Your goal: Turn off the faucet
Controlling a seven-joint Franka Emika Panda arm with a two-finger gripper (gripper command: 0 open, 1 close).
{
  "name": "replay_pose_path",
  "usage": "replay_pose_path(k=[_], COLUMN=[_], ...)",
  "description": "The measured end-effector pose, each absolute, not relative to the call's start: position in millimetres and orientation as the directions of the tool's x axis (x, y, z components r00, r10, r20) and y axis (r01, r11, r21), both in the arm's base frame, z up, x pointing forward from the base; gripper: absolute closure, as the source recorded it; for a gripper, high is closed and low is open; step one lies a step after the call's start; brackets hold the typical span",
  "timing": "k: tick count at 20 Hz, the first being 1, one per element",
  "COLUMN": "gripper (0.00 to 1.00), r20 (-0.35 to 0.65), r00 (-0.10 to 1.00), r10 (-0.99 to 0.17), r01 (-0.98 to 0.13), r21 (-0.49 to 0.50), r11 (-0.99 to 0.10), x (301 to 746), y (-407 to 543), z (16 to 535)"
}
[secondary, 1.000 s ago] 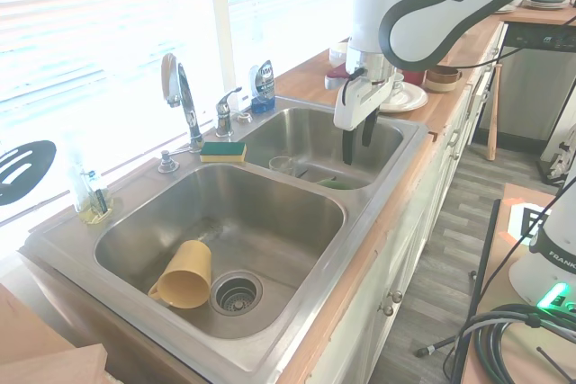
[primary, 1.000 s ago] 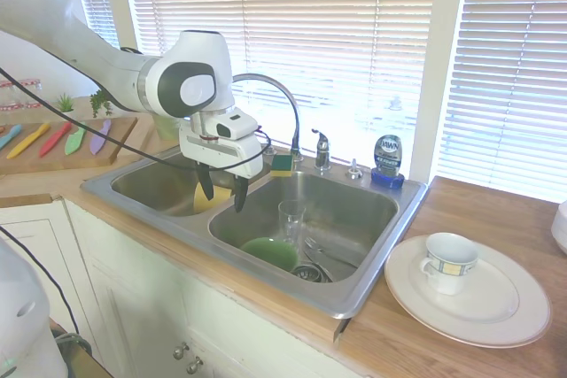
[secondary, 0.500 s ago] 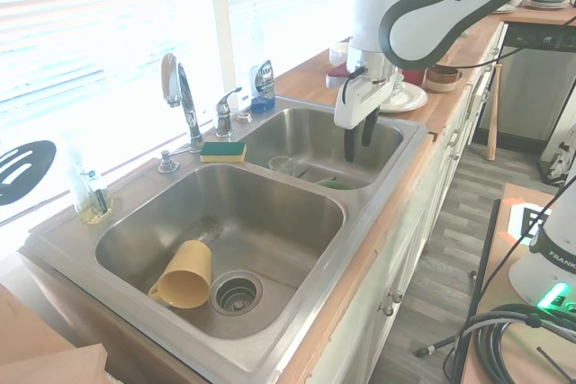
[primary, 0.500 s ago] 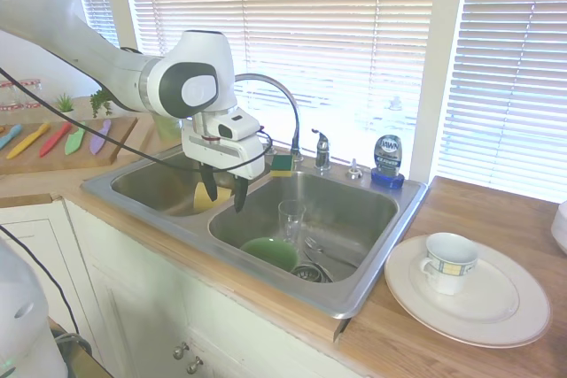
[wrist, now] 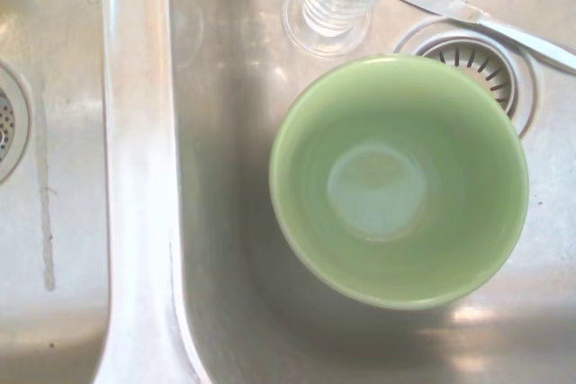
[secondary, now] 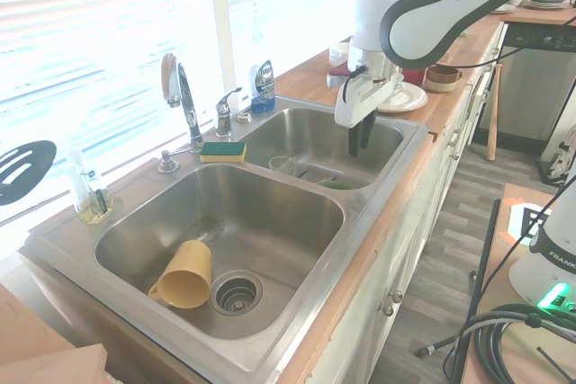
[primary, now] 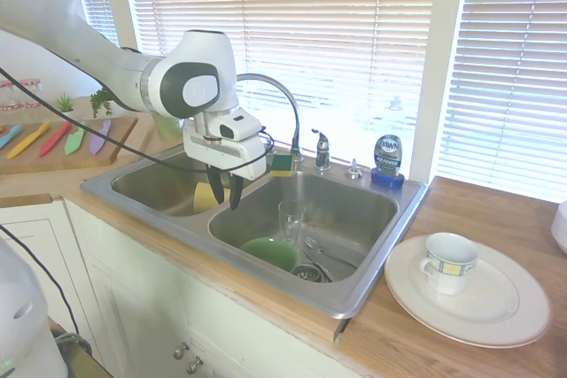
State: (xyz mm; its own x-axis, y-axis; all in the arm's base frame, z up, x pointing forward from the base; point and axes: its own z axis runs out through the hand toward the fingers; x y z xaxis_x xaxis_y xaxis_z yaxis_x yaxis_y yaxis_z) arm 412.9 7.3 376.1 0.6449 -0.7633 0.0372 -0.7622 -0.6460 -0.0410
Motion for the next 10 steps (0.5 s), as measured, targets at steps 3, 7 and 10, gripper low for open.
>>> replay_pose_path(k=[3,7,10], gripper=[1.0,1.0,1.0], r20=[0.049,0.103,0.18], r00=[0.642,0.634,0.594], r10=[-0.765,-0.766,-0.784], r01=[-0.763,-0.755,-0.741], r21=[-0.058,-0.127,-0.256], r11=[-0.644,-0.643,-0.621], x=[416.2,437.4,467.3], y=[6.8,7.2,6.6], z=[380.1,396.8,413.9])
